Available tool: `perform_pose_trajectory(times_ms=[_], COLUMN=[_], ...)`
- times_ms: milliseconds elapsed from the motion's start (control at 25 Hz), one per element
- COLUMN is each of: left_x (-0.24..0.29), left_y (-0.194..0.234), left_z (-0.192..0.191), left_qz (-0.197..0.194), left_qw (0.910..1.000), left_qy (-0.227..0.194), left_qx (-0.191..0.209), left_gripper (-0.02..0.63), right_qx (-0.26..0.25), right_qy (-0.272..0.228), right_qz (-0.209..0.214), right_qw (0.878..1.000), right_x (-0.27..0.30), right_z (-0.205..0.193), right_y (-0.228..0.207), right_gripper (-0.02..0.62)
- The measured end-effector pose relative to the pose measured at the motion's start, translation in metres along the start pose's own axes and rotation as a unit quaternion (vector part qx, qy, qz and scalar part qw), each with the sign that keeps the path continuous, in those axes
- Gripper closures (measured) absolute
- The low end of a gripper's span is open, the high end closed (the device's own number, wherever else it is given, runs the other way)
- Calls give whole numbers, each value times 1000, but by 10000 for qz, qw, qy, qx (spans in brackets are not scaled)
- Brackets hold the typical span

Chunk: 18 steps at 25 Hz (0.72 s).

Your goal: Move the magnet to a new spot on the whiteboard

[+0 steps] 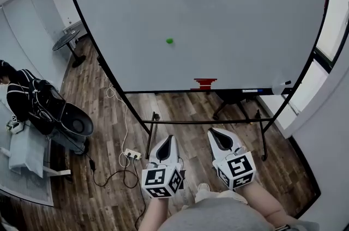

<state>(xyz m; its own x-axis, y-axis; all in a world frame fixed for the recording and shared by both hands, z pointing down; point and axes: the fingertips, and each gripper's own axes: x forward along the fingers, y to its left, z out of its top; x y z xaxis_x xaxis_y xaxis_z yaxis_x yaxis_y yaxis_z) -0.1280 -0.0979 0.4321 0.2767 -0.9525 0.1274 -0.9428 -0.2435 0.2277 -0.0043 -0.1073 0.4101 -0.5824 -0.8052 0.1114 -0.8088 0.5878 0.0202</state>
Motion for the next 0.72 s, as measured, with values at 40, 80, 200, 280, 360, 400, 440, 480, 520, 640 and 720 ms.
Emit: perform_pose_trajectory(times_ms=[40,80,200,280,360,400,440,480,520,640,720], left_x=[10,20,47,65,83,92,100,109,118,143,161], left_y=[3,7,15,19,21,22,22,23,23,24,25], left_z=[3,6,13,17,20,22,24,27,31,44,54], left_qz=[16,30,55,62,66,63,52,35,16,-31,-55], left_qw=[10000,10000,10000,10000,9999,9999,9998,9998,9997,9994,9991], left_qy=[-10,-20,-42,-48,-47,-48,-49,-54,-69,-171,-244], left_qx=[1,3,17,47,109,147,183,211,231,292,336], left_gripper=[601,601,601,601,601,601,601,601,601,601,601], right_qx=[1,7,12,6,10,19,29,37,42,50,63], right_qy=[-7,-12,-5,13,13,13,16,21,25,28,31], right_qz=[19,37,77,89,88,84,81,82,89,113,109], right_qw=[10000,10000,10000,10000,10000,10000,10000,10000,9999,9999,9999], right_x=[10,18,42,55,67,72,77,82,86,96,101], right_z=[1,2,3,3,1,0,-1,-1,-2,-2,-2], right_y=[-6,-12,-26,-37,-48,-53,-58,-63,-66,-75,-80], right_gripper=[594,594,594,594,594,594,594,594,594,594,594])
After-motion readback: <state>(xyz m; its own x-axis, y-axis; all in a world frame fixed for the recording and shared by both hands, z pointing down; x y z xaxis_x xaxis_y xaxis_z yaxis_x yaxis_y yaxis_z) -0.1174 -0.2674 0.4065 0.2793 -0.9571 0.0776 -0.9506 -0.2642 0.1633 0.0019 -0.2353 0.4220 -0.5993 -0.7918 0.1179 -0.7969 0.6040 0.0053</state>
